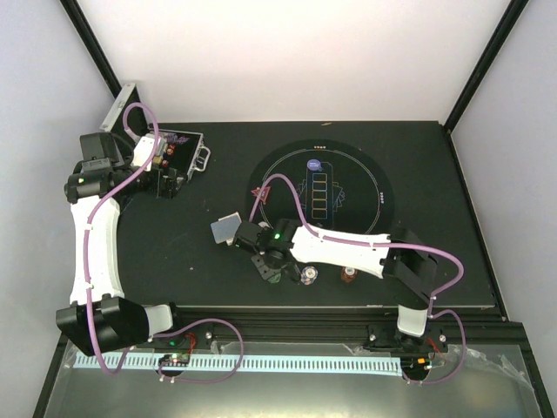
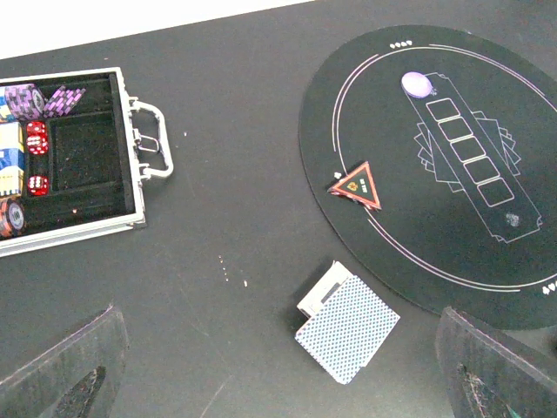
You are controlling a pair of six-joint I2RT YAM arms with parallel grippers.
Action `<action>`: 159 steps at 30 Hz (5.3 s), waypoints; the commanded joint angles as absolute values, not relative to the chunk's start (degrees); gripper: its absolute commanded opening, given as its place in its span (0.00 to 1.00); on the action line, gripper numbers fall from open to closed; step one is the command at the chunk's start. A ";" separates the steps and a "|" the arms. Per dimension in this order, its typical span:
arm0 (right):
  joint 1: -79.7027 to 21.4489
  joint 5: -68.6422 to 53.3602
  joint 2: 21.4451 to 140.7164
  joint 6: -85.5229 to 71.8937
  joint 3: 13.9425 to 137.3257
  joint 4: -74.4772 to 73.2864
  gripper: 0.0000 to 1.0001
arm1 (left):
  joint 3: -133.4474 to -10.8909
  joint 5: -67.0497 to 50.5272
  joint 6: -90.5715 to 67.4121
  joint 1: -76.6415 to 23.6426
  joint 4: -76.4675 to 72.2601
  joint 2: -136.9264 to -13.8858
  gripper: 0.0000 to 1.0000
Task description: Distribute texas hold em gaming equipment
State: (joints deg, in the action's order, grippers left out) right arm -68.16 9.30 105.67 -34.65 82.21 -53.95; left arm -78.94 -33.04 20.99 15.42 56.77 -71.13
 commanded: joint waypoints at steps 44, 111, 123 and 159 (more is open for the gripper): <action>-43.93 4.66 147.68 -23.45 128.88 -55.53 0.23 | -80.11 -33.55 24.40 16.03 59.06 -69.70 0.99; -67.06 8.61 109.42 -29.85 80.35 -48.98 0.75 | -76.64 -37.72 22.43 16.00 58.19 -65.09 0.99; -67.15 7.96 109.88 -30.41 78.75 -47.37 0.54 | -77.07 -36.39 22.24 16.06 58.10 -65.30 0.99; -68.74 9.89 108.37 -30.12 83.35 -51.83 0.33 | -76.86 -36.60 23.15 16.00 58.80 -65.13 0.99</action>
